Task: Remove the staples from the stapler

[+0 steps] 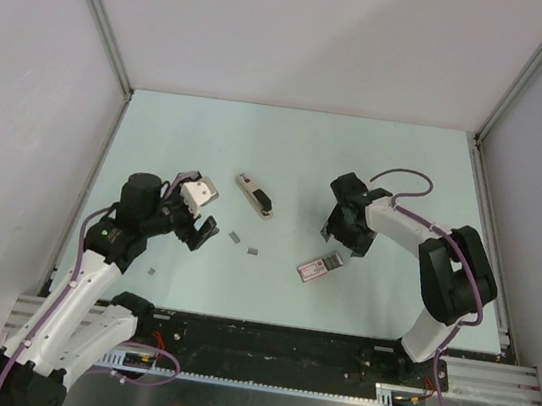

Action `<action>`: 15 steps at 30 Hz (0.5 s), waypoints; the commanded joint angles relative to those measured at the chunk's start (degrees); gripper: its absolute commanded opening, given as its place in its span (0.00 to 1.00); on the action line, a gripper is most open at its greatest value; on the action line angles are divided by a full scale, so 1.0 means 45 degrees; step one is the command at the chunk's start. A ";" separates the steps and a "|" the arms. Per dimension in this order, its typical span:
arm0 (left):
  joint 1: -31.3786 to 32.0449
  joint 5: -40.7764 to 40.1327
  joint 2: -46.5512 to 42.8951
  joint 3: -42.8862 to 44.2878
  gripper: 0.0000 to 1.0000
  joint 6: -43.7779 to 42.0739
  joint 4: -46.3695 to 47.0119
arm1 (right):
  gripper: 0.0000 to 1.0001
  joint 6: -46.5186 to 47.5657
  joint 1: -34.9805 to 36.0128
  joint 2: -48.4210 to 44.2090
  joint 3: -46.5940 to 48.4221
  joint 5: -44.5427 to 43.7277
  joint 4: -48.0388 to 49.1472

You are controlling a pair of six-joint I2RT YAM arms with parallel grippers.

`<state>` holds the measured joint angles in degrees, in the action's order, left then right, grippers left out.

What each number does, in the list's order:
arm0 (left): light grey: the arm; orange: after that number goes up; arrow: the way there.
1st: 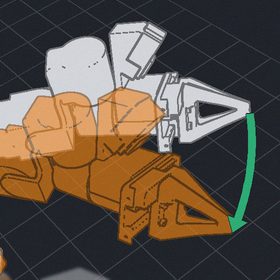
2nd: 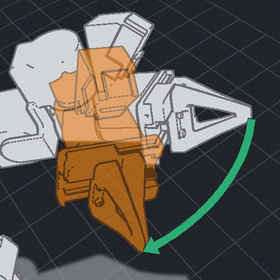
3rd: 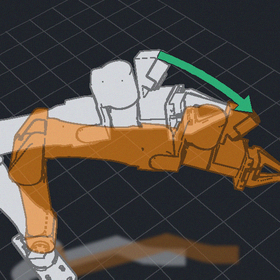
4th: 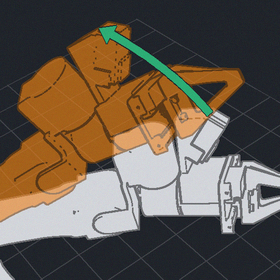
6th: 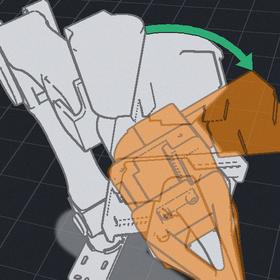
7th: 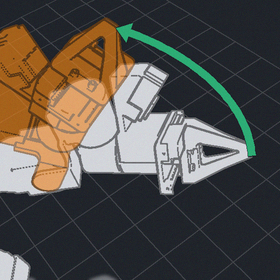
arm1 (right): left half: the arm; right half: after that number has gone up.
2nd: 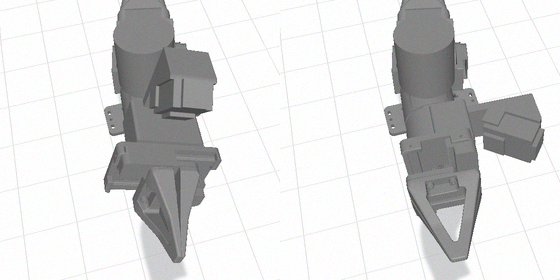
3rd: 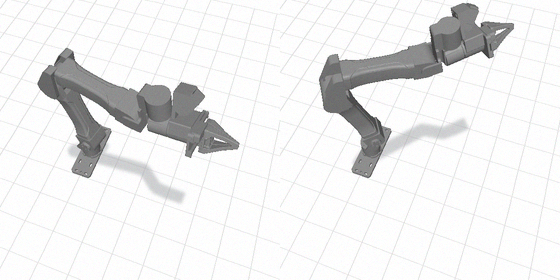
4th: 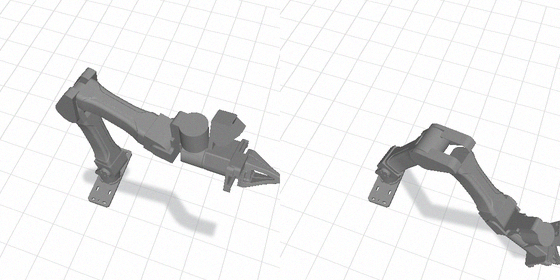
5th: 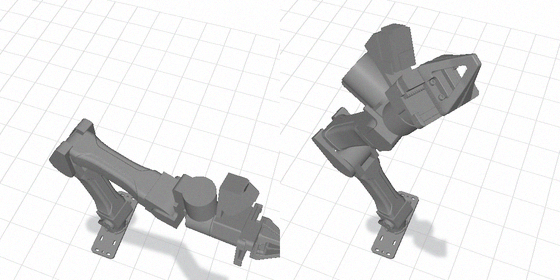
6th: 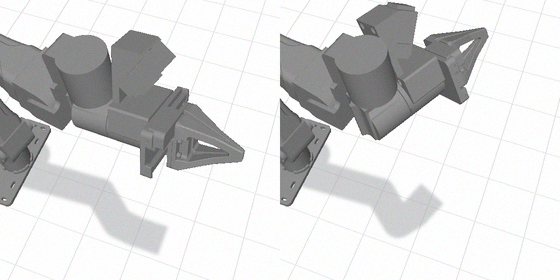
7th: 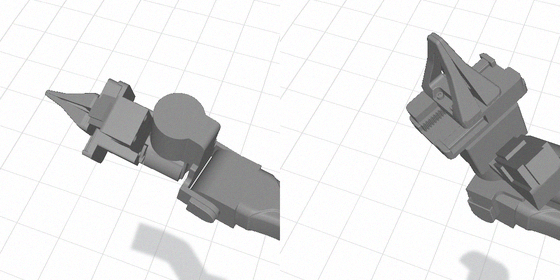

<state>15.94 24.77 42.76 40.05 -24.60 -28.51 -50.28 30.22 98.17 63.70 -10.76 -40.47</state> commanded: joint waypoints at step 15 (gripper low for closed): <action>-0.0096 0.0350 0.0091 0.0162 0.89 -0.0265 0.0057 | 0.73 -0.0126 0.1003 0.1157 0.0561 -0.0245 -0.0117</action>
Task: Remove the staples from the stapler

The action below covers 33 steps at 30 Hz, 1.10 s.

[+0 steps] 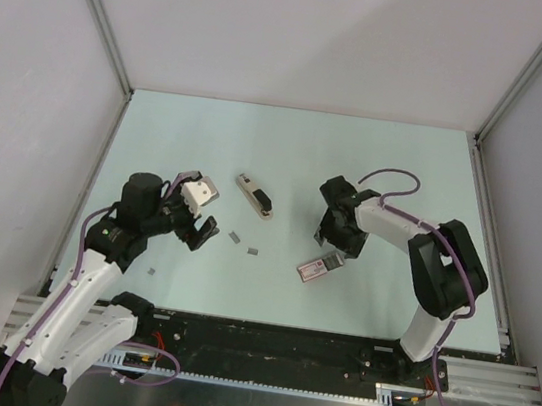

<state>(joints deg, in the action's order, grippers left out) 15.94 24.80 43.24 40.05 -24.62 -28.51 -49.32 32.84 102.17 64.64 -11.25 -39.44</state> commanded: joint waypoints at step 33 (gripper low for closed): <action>-0.0106 0.0286 -0.0588 0.0174 0.89 -0.0463 -0.0275 | 0.72 -0.3373 0.2916 -0.0336 -0.0056 -0.0376 -0.2364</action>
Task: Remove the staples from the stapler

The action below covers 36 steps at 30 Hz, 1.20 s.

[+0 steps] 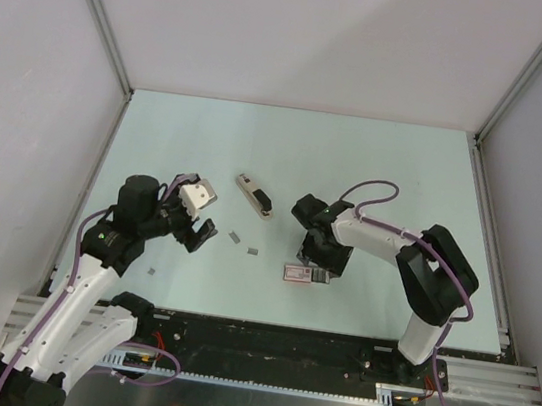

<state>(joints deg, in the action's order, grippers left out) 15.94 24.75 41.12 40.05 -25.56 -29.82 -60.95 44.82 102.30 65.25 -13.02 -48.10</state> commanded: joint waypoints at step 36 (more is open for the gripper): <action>0.2843 -0.0671 0.8016 0.2258 0.89 -0.8798 0.0497 | 0.78 0.2982 -0.2040 -0.4649 -0.3132 0.0625 0.5970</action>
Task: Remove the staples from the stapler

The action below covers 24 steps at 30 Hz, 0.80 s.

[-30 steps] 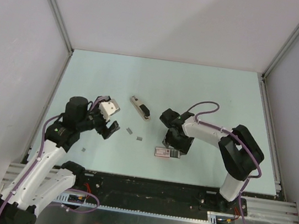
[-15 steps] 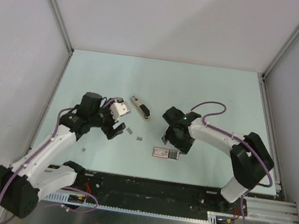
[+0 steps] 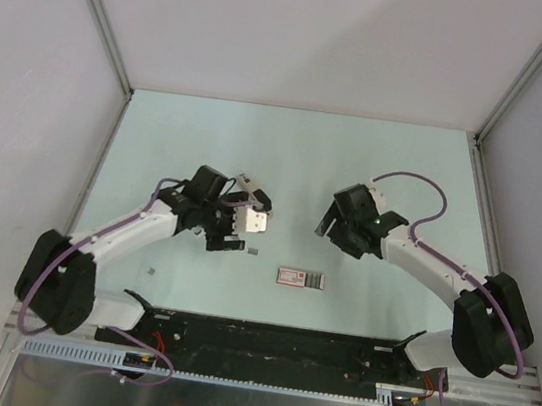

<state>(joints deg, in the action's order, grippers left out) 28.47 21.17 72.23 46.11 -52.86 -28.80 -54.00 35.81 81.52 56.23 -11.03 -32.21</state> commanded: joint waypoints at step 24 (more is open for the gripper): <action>0.0728 -0.0311 0.4178 0.2487 0.88 -0.6302 -0.2656 | 0.68 0.2439 -0.1125 -0.1172 -0.3809 0.3101 0.6641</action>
<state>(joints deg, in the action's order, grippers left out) 30.76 19.64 91.50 54.89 -76.97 -36.25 -43.72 31.24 78.13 39.92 0.38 -6.24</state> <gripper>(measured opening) 0.889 0.704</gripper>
